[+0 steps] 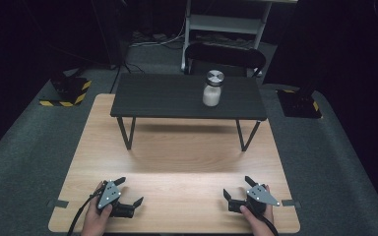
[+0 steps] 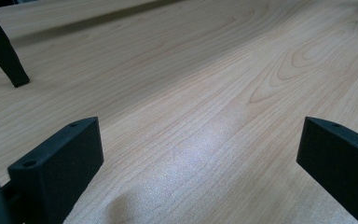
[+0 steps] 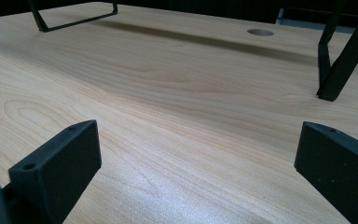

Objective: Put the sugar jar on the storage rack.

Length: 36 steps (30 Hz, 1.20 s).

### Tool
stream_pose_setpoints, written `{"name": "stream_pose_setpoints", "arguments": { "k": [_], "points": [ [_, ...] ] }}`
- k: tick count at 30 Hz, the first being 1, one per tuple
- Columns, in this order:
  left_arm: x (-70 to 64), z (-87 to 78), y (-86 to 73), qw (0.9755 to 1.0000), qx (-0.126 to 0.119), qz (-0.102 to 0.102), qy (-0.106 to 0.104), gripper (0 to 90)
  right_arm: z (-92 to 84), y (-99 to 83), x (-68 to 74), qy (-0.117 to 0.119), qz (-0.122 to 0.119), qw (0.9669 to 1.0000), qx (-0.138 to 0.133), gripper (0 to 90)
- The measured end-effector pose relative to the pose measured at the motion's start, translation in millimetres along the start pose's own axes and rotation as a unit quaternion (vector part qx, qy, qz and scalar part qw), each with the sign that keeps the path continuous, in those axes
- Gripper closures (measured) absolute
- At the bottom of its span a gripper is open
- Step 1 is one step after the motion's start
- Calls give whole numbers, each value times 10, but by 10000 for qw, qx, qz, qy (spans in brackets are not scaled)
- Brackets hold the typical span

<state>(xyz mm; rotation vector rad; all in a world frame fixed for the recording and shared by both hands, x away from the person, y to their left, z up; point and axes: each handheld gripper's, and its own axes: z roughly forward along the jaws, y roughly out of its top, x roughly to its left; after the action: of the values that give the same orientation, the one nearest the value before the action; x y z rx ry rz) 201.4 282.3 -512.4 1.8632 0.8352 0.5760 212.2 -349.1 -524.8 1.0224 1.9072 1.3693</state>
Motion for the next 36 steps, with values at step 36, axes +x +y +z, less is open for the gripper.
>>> {"name": "stream_pose_setpoints", "arguments": {
  "k": [36],
  "points": [
    [-18, -1, 3, 10000, 11, 30, 18, 4, 7, 1, -12, 133, -204, 9997, 17, 3]
  ]
}}
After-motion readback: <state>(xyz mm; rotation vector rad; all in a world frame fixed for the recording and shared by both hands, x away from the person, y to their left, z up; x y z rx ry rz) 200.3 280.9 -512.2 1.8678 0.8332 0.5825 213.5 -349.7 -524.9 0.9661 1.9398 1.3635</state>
